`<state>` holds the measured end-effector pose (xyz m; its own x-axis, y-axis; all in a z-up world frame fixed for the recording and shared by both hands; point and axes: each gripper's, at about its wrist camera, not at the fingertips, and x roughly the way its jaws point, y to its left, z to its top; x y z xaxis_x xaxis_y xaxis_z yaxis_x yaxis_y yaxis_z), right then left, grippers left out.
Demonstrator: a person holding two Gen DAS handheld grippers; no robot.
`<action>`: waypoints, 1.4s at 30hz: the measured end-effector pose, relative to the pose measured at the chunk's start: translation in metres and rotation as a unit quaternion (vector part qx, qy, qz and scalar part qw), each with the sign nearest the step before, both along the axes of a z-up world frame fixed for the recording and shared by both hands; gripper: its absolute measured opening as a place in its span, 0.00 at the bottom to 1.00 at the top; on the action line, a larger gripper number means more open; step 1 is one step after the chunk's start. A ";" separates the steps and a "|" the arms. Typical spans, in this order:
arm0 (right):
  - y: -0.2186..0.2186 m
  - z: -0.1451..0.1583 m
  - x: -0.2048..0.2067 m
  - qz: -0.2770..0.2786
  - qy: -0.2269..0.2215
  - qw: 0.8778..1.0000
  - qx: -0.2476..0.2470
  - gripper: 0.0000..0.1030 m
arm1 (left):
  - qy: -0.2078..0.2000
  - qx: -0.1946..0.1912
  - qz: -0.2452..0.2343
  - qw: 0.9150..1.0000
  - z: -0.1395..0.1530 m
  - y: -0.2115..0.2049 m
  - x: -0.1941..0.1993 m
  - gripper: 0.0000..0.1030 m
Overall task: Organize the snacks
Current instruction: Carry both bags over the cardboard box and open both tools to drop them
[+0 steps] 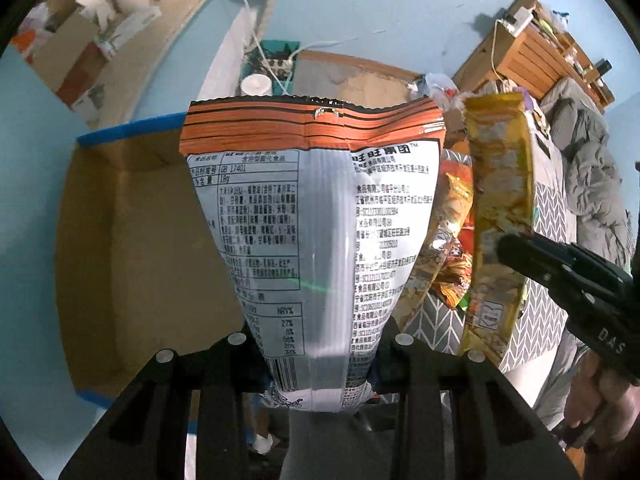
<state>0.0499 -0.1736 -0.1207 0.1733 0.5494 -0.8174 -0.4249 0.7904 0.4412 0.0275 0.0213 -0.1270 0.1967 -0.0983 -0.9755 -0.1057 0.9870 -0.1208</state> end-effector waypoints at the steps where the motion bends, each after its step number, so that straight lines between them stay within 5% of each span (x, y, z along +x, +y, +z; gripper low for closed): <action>1: 0.007 0.002 0.001 0.008 -0.001 1.000 0.004 0.27 | -0.004 0.000 0.005 1.000 0.005 0.005 -0.003 0.33; 20: 0.149 0.018 0.010 0.128 -0.007 0.991 0.030 0.27 | -0.021 0.017 0.127 0.992 0.012 0.127 -0.040 0.33; 36: 0.231 -0.034 0.009 0.127 0.051 0.991 0.002 0.27 | 0.011 0.034 0.159 0.987 -0.026 0.162 -0.037 0.34; 38: 0.233 -0.039 0.009 0.126 0.061 0.990 -0.006 0.31 | 0.019 0.040 0.157 0.987 -0.030 0.161 -0.035 0.38; 42: 0.227 -0.044 0.010 0.114 0.069 0.991 -0.008 0.36 | 0.009 0.061 0.143 0.988 -0.027 0.159 -0.034 0.65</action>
<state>0.0599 0.0533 -0.1648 -0.0680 0.5476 -0.8340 -0.5298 0.6885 0.4952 -0.0064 0.1800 -0.1543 0.1826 0.0774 -0.9801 -0.3837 0.9234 0.0014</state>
